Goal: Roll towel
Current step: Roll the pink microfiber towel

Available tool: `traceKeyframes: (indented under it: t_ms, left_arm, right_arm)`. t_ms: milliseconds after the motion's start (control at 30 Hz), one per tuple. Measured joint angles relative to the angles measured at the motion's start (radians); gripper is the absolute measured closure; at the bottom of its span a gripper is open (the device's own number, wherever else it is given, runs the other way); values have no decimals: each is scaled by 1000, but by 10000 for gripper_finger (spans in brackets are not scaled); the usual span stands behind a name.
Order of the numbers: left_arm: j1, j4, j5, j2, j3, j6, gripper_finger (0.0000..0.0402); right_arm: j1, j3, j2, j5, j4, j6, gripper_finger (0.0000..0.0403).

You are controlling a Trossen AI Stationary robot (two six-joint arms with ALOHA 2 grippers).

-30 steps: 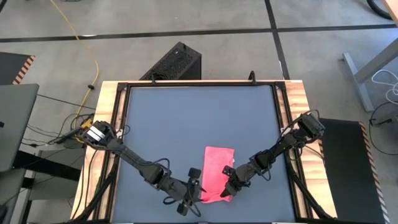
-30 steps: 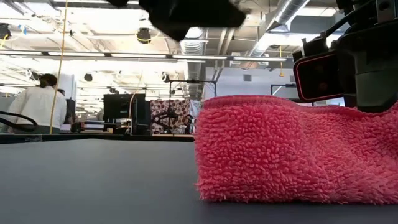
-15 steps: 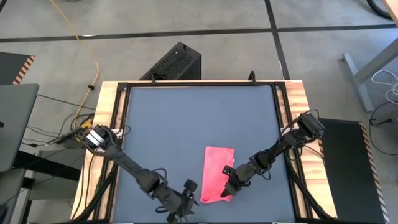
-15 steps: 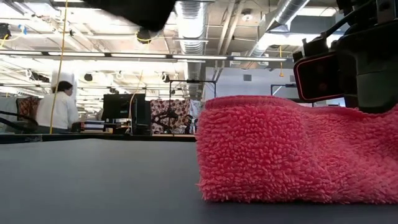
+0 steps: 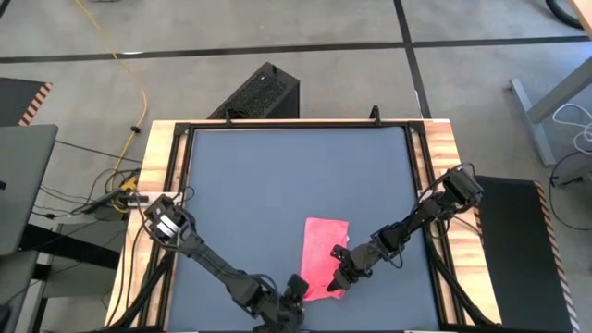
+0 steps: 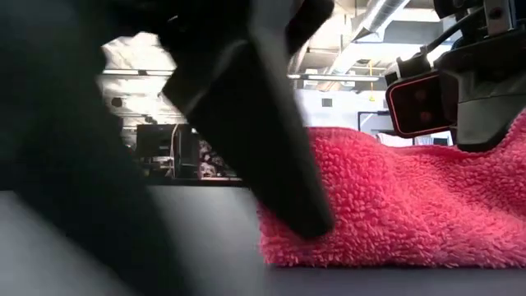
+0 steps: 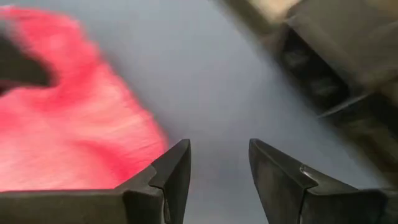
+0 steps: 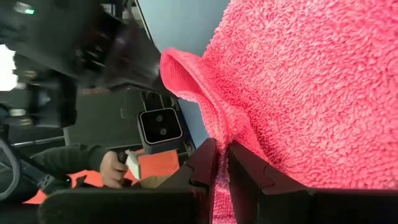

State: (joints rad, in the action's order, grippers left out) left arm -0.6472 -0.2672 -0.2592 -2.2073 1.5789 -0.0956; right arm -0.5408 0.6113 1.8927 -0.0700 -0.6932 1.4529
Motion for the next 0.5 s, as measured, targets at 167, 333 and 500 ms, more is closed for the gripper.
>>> traceKeyframes:
  t_ms: [167, 333, 500]
  left_arm:
    - [0, -34, -95, 2, 16, 17, 249]
    - [6, -41, -158, 3, 16, 78, 249]
    - [14, -34, -196, 15, 16, 81, 249]
  right_arm:
    - [-20, 0, 0, 5, 1, 7, 339]
    - [-32, 0, 0, 17, 0, 9, 339]
    - [-33, 0, 0, 16, 0, 8, 339]
